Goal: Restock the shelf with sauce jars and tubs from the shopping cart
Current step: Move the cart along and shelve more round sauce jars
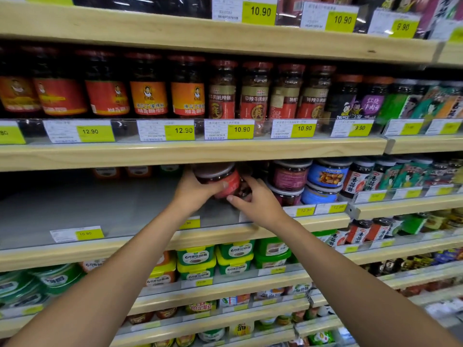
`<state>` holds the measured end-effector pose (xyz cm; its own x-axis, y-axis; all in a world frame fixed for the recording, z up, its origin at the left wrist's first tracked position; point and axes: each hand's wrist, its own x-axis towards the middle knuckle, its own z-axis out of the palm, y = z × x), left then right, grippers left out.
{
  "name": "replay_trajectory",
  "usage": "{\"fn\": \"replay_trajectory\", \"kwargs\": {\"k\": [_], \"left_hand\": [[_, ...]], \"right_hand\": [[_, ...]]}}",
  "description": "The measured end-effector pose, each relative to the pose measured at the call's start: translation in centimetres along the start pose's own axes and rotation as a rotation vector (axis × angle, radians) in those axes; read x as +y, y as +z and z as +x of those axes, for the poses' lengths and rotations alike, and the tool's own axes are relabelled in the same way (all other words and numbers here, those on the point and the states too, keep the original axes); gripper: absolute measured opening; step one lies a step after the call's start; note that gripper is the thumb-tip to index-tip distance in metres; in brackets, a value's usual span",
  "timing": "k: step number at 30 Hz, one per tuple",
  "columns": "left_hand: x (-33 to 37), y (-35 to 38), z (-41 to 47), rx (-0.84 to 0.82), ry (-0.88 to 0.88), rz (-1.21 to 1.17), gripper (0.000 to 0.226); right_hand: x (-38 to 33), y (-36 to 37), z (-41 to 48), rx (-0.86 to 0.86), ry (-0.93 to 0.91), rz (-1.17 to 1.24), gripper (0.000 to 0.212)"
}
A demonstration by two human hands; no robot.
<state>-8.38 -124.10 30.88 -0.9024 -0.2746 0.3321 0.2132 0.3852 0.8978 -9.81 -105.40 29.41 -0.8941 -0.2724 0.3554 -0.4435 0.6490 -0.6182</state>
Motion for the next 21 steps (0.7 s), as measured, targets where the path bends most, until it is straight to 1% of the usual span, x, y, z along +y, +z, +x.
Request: {"fn": "replay_trajectory", "kwargs": {"k": [3, 4, 5, 8, 10, 11, 14, 15, 17, 19, 21], "left_hand": [[0.5, 0.4, 1.6, -0.055, -0.013, 0.009, 0.060], [0.5, 0.6, 2.4, -0.070, -0.006, 0.008, 0.054], [0.5, 0.7, 3.1, -0.077, 0.000, -0.002, 0.053], [0.5, 1.3, 4.8, -0.111, 0.016, -0.049, 0.062], [0.5, 2.0, 5.8, -0.150, 0.037, -0.064, 0.081], [0.6, 2.3, 6.1, -0.167, 0.058, -0.070, 0.086], [0.1, 3.5, 7.2, -0.201, 0.085, -0.061, 0.084], [0.1, 3.7, 7.3, -0.187, 0.089, -0.044, 0.085], [0.0, 4.2, 7.4, -0.166, 0.120, -0.034, 0.079], [-0.5, 4.7, 7.5, -0.157, 0.147, -0.081, 0.072], [-1.0, 5.0, 8.0, -0.148, 0.166, -0.096, 0.072]], "right_hand": [[0.7, -0.2, 0.3, -0.014, 0.034, -0.013, 0.068], [1.0, -0.2, 0.4, -0.009, 0.035, -0.017, 0.068], [1.2, -0.2, 0.4, -0.002, 0.032, -0.021, 0.067], [1.5, -0.3, 0.8, 0.005, 0.012, -0.012, 0.063], [1.4, -0.3, 1.0, -0.013, 0.015, -0.027, 0.063], [1.4, -0.3, 1.1, -0.024, 0.020, -0.036, 0.063], [1.4, 0.1, 1.4, -0.047, 0.032, -0.060, 0.062], [1.4, 0.2, 1.5, -0.046, 0.037, -0.067, 0.061], [1.6, 0.3, 1.6, -0.037, 0.052, -0.085, 0.061], [1.7, 0.5, 1.7, -0.041, 0.065, -0.100, 0.058], [1.8, 0.6, 1.8, -0.046, 0.077, -0.116, 0.058]]}}
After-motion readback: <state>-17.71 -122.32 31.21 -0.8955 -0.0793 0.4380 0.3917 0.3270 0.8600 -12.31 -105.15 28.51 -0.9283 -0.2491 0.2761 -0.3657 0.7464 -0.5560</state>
